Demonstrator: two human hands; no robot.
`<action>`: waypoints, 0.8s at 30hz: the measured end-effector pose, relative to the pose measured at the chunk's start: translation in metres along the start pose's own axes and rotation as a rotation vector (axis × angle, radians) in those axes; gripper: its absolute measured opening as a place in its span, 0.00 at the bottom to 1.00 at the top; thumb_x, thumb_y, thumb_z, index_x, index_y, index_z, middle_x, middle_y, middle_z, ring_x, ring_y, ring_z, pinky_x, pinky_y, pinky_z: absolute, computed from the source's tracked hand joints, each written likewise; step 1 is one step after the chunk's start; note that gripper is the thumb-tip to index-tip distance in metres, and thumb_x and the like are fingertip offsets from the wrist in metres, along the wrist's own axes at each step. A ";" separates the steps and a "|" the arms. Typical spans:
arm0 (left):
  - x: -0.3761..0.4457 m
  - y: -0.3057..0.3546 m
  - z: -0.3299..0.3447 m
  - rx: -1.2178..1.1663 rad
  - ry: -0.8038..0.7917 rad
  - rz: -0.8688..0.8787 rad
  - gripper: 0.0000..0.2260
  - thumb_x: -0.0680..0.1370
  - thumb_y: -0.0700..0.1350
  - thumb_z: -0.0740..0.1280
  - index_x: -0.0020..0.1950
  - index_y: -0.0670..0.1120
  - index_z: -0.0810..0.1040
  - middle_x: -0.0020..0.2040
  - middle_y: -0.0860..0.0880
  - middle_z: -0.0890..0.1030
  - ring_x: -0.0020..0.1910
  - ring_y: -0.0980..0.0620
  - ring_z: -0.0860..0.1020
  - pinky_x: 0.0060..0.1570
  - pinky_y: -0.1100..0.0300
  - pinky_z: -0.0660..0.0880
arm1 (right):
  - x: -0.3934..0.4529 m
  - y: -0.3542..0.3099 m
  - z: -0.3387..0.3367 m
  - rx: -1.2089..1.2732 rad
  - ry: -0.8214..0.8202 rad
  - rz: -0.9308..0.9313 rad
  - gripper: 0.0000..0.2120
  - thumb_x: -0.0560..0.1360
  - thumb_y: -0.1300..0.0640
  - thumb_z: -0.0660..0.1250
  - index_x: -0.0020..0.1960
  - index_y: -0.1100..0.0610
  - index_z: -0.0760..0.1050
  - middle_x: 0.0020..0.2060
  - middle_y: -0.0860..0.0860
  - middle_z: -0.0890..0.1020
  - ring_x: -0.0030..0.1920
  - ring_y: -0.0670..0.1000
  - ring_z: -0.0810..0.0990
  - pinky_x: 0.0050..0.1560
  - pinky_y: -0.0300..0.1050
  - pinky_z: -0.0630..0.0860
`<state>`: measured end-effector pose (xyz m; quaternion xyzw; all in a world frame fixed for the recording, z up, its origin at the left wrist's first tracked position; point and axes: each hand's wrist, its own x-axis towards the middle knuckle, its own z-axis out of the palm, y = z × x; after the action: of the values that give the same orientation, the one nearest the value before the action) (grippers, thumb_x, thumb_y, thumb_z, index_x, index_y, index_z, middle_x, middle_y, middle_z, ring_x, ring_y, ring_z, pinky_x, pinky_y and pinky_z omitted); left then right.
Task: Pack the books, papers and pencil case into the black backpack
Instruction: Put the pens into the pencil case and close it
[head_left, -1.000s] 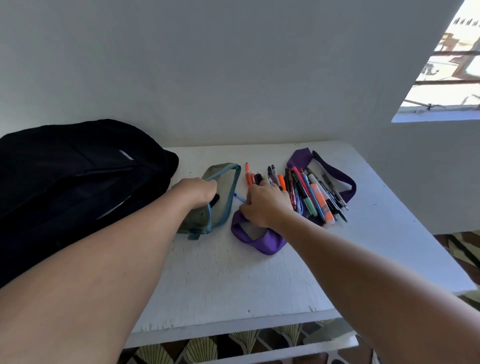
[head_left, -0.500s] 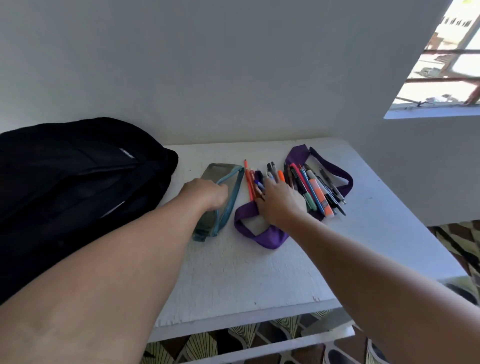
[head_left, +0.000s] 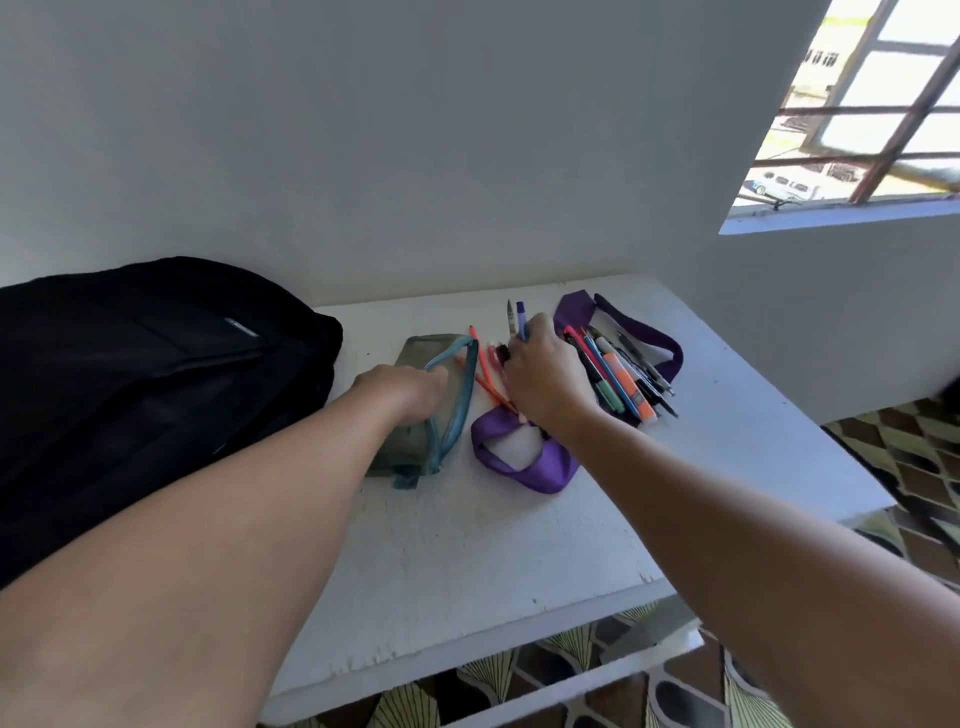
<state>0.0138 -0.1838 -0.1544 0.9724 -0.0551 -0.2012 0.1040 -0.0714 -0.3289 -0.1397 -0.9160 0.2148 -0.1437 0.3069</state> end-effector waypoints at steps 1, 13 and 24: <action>0.000 -0.002 -0.001 -0.018 -0.001 0.002 0.34 0.82 0.63 0.44 0.81 0.45 0.62 0.78 0.38 0.65 0.74 0.38 0.67 0.67 0.52 0.67 | 0.000 -0.006 0.001 0.199 0.030 0.062 0.06 0.85 0.56 0.57 0.57 0.59 0.68 0.46 0.55 0.79 0.42 0.55 0.78 0.40 0.52 0.77; 0.011 -0.022 -0.010 -0.269 -0.018 -0.046 0.35 0.84 0.63 0.41 0.82 0.41 0.58 0.82 0.37 0.57 0.80 0.39 0.58 0.77 0.50 0.57 | 0.008 -0.032 0.081 0.385 -0.277 0.212 0.12 0.81 0.49 0.68 0.53 0.58 0.79 0.46 0.56 0.85 0.48 0.57 0.85 0.52 0.55 0.83; 0.005 -0.005 -0.018 -0.312 -0.026 -0.174 0.34 0.83 0.62 0.46 0.82 0.41 0.60 0.79 0.38 0.64 0.75 0.37 0.67 0.71 0.50 0.68 | 0.043 0.005 0.034 -0.017 -0.229 -0.175 0.07 0.81 0.49 0.65 0.52 0.52 0.76 0.42 0.49 0.82 0.43 0.54 0.80 0.38 0.46 0.72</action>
<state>0.0259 -0.1770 -0.1416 0.9429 0.0597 -0.2281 0.2353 -0.0225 -0.3364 -0.1631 -0.9442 0.0986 -0.0625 0.3080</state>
